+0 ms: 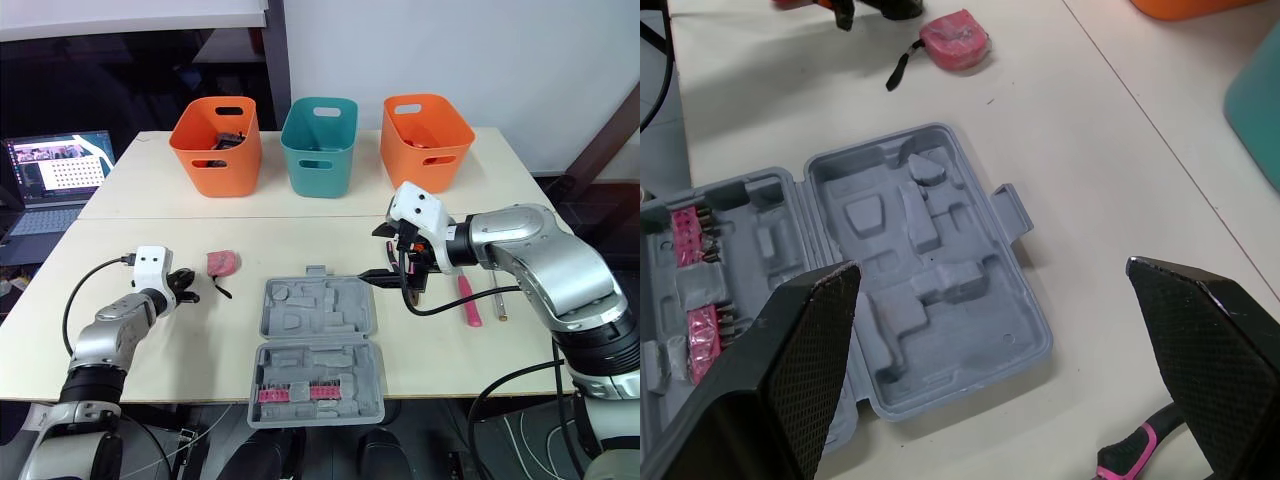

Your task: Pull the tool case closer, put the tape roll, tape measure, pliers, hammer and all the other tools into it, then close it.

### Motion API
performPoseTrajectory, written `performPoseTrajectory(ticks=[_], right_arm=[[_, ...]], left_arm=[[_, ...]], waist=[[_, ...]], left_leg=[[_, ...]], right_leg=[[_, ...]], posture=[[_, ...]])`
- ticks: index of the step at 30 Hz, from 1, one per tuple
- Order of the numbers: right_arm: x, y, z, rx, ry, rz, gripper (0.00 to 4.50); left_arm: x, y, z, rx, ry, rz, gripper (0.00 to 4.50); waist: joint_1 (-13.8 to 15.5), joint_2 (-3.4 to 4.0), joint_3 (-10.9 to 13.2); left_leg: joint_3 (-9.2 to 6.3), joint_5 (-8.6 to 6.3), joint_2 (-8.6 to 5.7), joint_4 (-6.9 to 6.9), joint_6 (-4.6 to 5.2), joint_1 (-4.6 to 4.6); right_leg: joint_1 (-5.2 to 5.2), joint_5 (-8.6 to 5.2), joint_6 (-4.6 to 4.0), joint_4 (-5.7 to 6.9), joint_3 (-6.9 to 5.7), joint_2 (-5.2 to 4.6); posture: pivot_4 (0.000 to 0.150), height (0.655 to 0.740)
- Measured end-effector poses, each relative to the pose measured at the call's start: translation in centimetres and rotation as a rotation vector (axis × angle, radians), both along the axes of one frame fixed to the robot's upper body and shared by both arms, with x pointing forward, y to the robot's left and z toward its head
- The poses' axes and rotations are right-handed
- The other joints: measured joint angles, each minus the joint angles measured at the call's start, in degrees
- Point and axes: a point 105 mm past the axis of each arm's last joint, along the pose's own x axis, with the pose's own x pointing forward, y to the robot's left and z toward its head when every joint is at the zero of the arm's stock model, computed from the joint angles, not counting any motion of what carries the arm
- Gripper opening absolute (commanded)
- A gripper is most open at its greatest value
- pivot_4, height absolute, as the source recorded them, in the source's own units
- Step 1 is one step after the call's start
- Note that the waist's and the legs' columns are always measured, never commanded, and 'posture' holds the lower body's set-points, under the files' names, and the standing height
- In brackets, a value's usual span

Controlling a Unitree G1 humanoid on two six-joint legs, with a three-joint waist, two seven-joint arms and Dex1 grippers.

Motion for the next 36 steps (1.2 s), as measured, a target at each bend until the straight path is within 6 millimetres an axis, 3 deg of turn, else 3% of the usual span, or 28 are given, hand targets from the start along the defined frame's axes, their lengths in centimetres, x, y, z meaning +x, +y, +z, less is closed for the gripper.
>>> performPoseTrajectory(ticks=[4,7,12,16,20,23,29,35,36], right_arm=[[-0.1,-0.1,-0.3,0.001,0.009,-0.004,4.50],[0.0,-0.1,-0.2,0.002,0.007,-0.005,4.50],[-0.2,-0.4,0.0,0.018,-0.001,-0.019,4.50],[-0.8,-0.3,-0.1,0.028,0.003,-0.016,4.50],[-1.4,-0.3,-0.5,0.041,0.026,-0.029,4.50],[-2.1,0.0,-0.4,0.057,0.039,-0.025,4.50],[-4.4,1.4,-0.5,0.088,0.079,0.036,4.50],[-4.3,1.3,0.0,0.109,0.044,-0.008,4.50],[-4.2,1.3,0.0,0.110,0.038,-0.017,4.50]], left_arm=[[-0.1,1.0,0.6,0.011,-0.013,0.015,0.03],[0.0,0.3,2.7,0.001,-0.067,-0.051,0.03],[-0.5,-3.3,8.1,0.060,-0.122,-0.366,0.03],[-1.5,-8.6,10.9,0.150,-0.110,-0.717,0.03],[-2.6,-12.7,10.6,0.223,-0.029,-1.018,0.03],[-3.1,-14.1,9.8,0.274,0.017,-1.172,0.03],[-3.1,-14.7,7.7,0.325,0.082,-1.342,0.03],[-1.5,-14.9,5.9,0.324,0.090,-1.353,0.03],[-1.3,-15.0,5.7,0.335,0.089,-1.355,0.35]], waist=[[-0.03,0.00,0.00],[-0.03,0.00,0.00],[0.02,-0.01,0.01],[-0.05,0.01,0.01],[-0.13,0.01,0.01],[-0.32,0.01,0.01],[-0.07,0.01,0.02],[0.01,-0.03,0.04],[-0.01,-0.05,0.05]], left_leg=[[0.00,0.00,0.00,0.01,0.00,-0.01],[0.00,0.00,0.00,0.03,0.00,-0.02],[-0.02,-0.01,-0.01,0.06,0.01,-0.06],[-0.01,-0.01,-0.01,0.06,0.02,-0.05],[0.00,-0.01,0.01,0.04,0.02,-0.05],[0.01,-0.01,0.03,0.04,0.02,-0.05],[0.01,-0.01,0.04,0.09,0.05,-0.06],[0.00,-0.07,0.00,0.19,0.15,-0.10],[0.00,-0.07,0.00,0.18,0.15,-0.11]], right_leg=[[-0.02,0.00,0.00,0.03,0.00,0.00],[-0.02,0.00,0.00,0.04,0.00,0.00],[-0.01,0.00,0.00,0.03,0.00,-0.01],[0.01,0.00,-0.01,0.02,0.00,-0.01],[-0.01,-0.01,-0.01,0.03,0.01,0.02],[-0.03,-0.01,-0.01,0.03,0.02,0.03],[0.01,-0.01,-0.01,0.02,0.01,0.02],[0.03,-0.01,0.00,0.01,-0.01,-0.02],[0.02,-0.01,0.00,0.01,-0.01,-0.02]], posture=[[0.150,0.7329],[0.150,0.7329],[0.150,0.7329],[0.150,0.7329],[0.150,0.7329],[0.150,0.7329],[0.150,0.7329],[0.150,0.7329],[0.150,0.7329]])
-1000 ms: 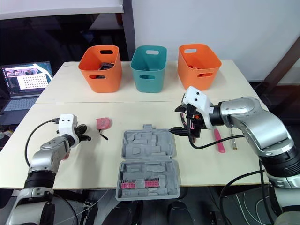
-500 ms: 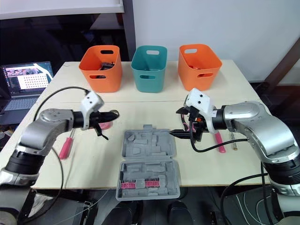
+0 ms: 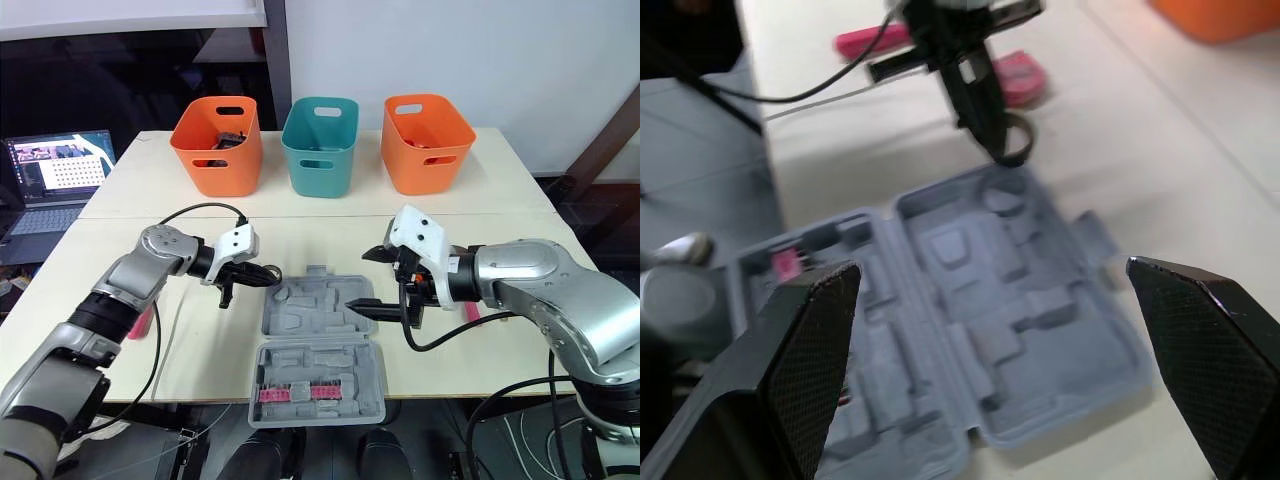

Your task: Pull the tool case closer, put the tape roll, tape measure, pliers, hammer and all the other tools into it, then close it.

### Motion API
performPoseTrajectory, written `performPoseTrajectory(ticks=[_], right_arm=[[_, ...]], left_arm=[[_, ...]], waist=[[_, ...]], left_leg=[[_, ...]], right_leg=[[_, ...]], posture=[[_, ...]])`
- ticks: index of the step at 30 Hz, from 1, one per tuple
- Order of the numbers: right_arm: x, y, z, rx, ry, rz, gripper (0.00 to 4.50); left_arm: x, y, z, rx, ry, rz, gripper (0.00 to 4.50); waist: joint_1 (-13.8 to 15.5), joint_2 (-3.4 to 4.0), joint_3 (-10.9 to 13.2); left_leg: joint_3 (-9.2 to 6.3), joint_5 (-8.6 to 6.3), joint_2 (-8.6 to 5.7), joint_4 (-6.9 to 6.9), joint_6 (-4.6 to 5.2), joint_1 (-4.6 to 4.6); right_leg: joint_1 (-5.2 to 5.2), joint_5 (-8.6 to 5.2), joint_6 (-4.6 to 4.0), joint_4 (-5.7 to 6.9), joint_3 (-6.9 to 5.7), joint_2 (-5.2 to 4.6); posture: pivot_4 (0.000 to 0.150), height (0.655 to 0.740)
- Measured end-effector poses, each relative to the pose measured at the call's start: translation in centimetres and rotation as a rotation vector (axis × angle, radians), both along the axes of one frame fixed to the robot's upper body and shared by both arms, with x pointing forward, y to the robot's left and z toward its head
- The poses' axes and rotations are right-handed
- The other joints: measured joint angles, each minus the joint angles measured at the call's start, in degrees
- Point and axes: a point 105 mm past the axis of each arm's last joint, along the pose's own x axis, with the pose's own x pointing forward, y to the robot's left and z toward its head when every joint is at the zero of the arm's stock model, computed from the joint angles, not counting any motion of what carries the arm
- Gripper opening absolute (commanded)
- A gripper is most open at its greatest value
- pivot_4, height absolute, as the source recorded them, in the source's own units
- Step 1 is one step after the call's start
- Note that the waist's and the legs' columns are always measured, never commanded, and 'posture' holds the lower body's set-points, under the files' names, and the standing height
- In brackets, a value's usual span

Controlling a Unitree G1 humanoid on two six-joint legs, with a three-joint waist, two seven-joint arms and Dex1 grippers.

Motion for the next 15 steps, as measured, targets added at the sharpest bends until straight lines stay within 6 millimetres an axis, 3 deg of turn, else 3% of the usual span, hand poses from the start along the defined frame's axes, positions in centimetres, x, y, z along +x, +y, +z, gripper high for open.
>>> performPoseTrajectory(ticks=[2,6,15], right_arm=[[0.09,-0.08,0.08,0.005,-0.004,-0.013,4.50],[0.29,-0.47,0.32,0.017,-0.011,-0.049,4.50],[0.36,-0.57,0.28,0.020,-0.007,-0.058,4.50]], left_arm=[[0.23,-0.10,-0.13,0.009,-0.007,0.000,1.06],[0.16,-0.63,-0.39,0.010,-0.010,-0.016,3.16],[0.20,-0.72,-0.63,0.019,-0.014,-0.015,3.16]], waist=[[-0.03,0.00,0.00],[-0.09,0.00,0.00],[-0.08,0.00,0.00]], left_leg=[[0.00,0.00,0.00,0.00,0.00,0.00],[0.00,0.00,0.00,0.02,0.00,0.00],[0.00,0.01,0.00,0.06,0.00,0.01]], right_leg=[[0.00,0.00,0.00,0.02,0.00,0.00],[-0.01,0.00,0.00,0.06,0.00,0.01],[-0.01,0.00,0.01,0.10,0.00,0.02]], posture=[[0.150,0.7329],[0.150,0.7329],[0.150,0.7329]])
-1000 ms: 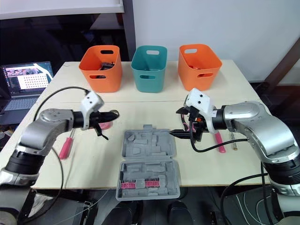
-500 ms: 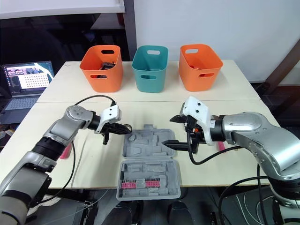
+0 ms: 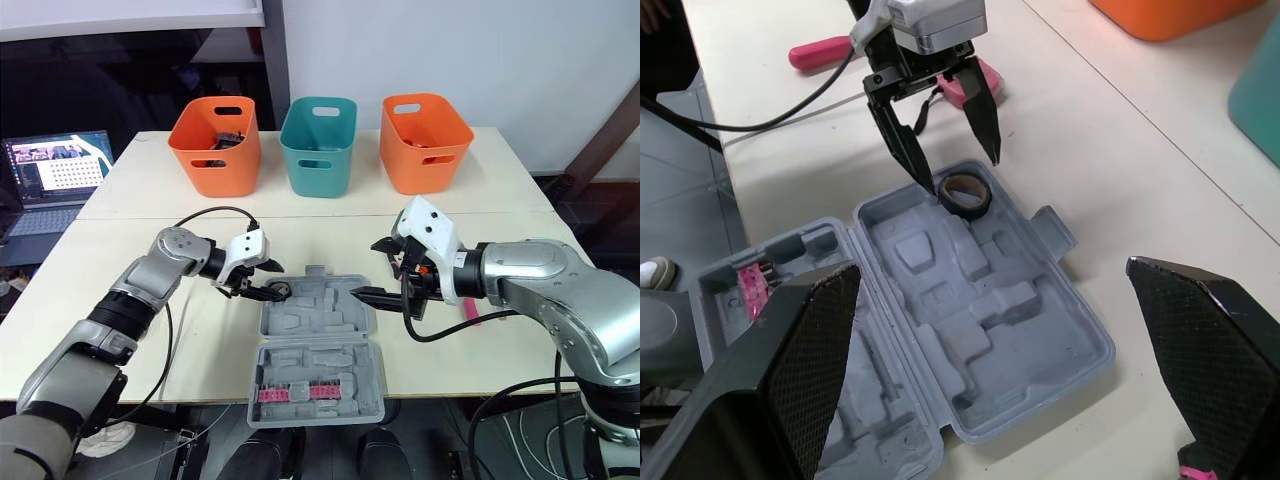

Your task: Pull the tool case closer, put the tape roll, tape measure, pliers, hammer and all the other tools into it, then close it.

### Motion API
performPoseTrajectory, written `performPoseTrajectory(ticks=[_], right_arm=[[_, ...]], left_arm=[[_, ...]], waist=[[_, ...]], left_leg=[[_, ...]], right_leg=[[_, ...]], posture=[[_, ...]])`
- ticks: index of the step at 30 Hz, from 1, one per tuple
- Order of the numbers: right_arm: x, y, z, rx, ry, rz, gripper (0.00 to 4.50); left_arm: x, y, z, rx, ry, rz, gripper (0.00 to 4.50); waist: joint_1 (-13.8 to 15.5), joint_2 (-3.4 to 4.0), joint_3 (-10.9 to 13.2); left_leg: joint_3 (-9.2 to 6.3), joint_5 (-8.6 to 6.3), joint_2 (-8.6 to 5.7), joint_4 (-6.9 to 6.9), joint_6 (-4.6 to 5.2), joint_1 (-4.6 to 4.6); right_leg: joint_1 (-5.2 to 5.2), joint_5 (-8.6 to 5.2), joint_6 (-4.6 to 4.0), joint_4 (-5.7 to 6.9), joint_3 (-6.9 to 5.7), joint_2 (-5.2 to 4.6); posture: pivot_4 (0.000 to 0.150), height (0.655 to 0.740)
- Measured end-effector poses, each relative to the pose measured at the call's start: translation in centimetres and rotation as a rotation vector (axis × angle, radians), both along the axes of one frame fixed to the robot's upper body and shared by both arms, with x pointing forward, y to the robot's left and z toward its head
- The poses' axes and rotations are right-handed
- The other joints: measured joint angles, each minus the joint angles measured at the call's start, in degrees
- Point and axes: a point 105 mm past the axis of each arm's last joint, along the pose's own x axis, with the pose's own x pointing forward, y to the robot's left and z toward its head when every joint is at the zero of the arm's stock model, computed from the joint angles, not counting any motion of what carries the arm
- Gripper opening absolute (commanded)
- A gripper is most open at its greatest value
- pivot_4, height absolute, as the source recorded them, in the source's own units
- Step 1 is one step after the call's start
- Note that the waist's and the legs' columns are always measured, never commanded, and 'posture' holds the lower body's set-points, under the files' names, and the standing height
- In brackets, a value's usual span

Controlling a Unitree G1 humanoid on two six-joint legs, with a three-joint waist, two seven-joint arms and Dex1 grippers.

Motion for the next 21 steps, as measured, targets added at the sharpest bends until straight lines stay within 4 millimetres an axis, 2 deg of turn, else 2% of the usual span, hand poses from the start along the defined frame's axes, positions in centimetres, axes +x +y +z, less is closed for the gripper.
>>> performPoseTrajectory(ticks=[8,12,15,16,21], right_arm=[[-0.1,0.1,0.0,0.002,0.001,0.013,4.50],[-0.1,0.2,-0.3,-0.002,0.014,0.031,4.50],[0.0,0.1,-0.5,-0.003,0.034,0.030,4.50],[0.1,0.1,-0.5,-0.001,0.035,0.032,4.50],[0.4,0.4,-0.1,-0.004,0.016,0.049,4.50]], left_arm=[[0.7,0.8,0.6,-0.040,-0.014,0.060,3.16],[0.8,2.1,1.4,-0.168,-0.012,0.128,3.16],[0.7,3.4,0.5,-0.215,0.003,0.190,2.32],[0.6,3.6,0.1,-0.225,0.011,0.204,1.87],[0.3,2.6,-1.1,-0.264,0.018,0.196,1.87]], waist=[[-0.01,0.00,0.00],[-0.32,0.01,0.00],[-0.35,0.01,0.00],[-0.29,0.01,0.00],[0.21,-0.01,0.00]], left_leg=[[0.00,0.00,0.00,0.02,0.00,0.00],[0.00,0.00,0.00,0.02,0.00,0.02],[0.00,0.00,0.00,0.03,0.00,0.03],[0.00,0.00,0.00,0.04,0.00,0.03],[-0.01,0.00,-0.08,0.08,0.00,0.02]], right_leg=[[-0.01,0.00,0.00,0.05,0.00,0.01],[-0.04,0.00,0.00,0.10,0.00,0.01],[-0.05,0.00,0.00,0.17,0.00,0.00],[-0.05,0.00,0.00,0.17,0.01,0.00],[-0.03,0.00,0.01,0.18,0.01,-0.08]], posture=[[0.150,0.7329],[0.150,0.7329],[0.150,0.7329],[0.150,0.7329],[0.150,0.7329]])
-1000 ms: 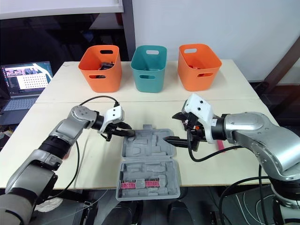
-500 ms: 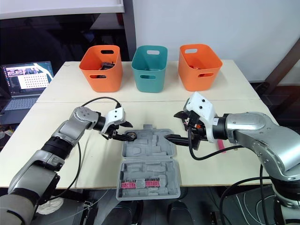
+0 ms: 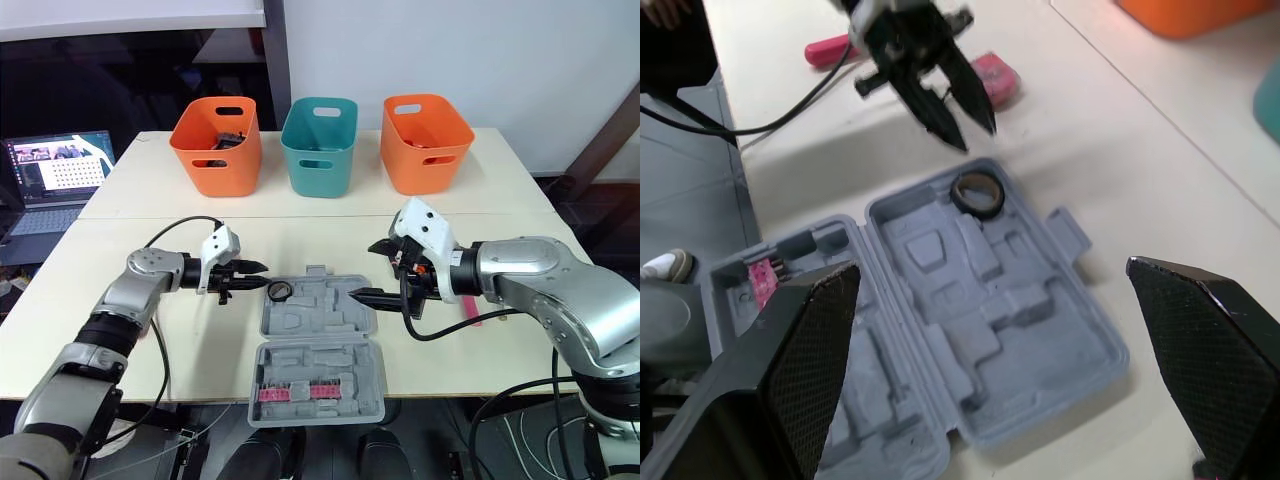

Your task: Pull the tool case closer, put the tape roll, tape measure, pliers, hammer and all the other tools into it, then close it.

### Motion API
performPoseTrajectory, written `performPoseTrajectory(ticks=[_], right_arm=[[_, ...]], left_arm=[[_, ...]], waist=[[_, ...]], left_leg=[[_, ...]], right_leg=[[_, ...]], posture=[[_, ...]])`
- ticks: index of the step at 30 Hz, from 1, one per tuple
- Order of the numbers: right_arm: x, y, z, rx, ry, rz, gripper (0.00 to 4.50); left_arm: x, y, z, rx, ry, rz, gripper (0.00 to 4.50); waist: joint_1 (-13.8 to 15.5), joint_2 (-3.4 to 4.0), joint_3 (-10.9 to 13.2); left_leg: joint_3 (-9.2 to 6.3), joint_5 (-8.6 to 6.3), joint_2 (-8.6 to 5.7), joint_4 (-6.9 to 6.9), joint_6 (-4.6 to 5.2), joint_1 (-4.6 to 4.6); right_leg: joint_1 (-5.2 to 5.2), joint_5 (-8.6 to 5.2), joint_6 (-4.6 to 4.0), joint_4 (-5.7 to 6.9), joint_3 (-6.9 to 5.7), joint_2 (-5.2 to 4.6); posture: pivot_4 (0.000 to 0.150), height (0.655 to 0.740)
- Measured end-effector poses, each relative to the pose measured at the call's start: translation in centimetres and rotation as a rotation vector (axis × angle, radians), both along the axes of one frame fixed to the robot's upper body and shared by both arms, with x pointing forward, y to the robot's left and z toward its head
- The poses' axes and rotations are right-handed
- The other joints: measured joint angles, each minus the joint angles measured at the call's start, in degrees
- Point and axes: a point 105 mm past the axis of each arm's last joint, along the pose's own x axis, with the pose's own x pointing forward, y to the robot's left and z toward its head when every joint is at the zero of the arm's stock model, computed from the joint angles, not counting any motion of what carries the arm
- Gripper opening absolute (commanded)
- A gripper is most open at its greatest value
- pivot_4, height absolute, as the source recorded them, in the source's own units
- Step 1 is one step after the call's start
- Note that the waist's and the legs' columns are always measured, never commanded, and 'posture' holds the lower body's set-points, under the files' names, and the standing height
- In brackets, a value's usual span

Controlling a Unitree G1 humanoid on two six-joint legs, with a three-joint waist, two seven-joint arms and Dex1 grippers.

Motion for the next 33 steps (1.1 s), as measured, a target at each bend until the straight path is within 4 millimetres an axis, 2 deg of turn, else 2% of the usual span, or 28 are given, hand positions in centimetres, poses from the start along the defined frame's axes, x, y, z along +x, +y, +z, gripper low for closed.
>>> performPoseTrajectory(ticks=[10,17,27,31,33], right_arm=[[0.2,-0.1,-0.2,-0.006,0.006,-0.006,4.50],[0.2,-0.3,-0.3,-0.014,0.005,-0.020,4.50],[0.0,-0.3,-0.5,-0.019,0.006,-0.021,4.50],[0.1,-0.3,-0.4,-0.009,0.001,-0.015,4.50],[0.3,-0.4,-0.4,-0.002,-0.001,-0.016,4.50]], left_arm=[[0.5,-1.7,-2.2,0.012,-0.003,-0.016,1.87],[0.6,-1.9,-3.9,0.082,-0.018,-0.028,1.87],[0.6,-1.8,-3.8,0.108,-0.049,-0.051,1.87],[0.6,-1.3,-2.6,0.053,-0.018,-0.032,1.87],[0.7,-0.3,-1.1,0.041,-0.024,-0.015,2.38]], waist=[[-0.16,-0.01,0.00],[-0.16,-0.01,-0.01],[-0.19,-0.01,-0.03],[-0.34,-0.03,-0.01],[-0.51,-0.04,-0.01]], left_leg=[[0.01,0.00,-0.07,0.00,0.00,0.00],[0.01,0.00,-0.09,0.01,0.00,0.01],[0.01,0.00,-0.09,0.04,0.00,0.07],[0.01,0.01,-0.09,0.03,0.00,0.04],[0.00,0.01,-0.07,0.03,-0.01,0.04]], right_leg=[[-0.06,-0.01,0.02,0.11,-0.03,-0.06],[-0.06,-0.01,0.02,0.16,-0.06,-0.07],[0.00,-0.02,0.03,0.20,-0.06,-0.06],[-0.06,-0.02,0.03,0.24,-0.06,-0.05],[-0.08,-0.02,0.03,0.25,-0.05,-0.04]], posture=[[0.150,0.7329],[0.150,0.7329],[0.150,0.7329],[0.150,0.7329],[0.150,0.7329]])
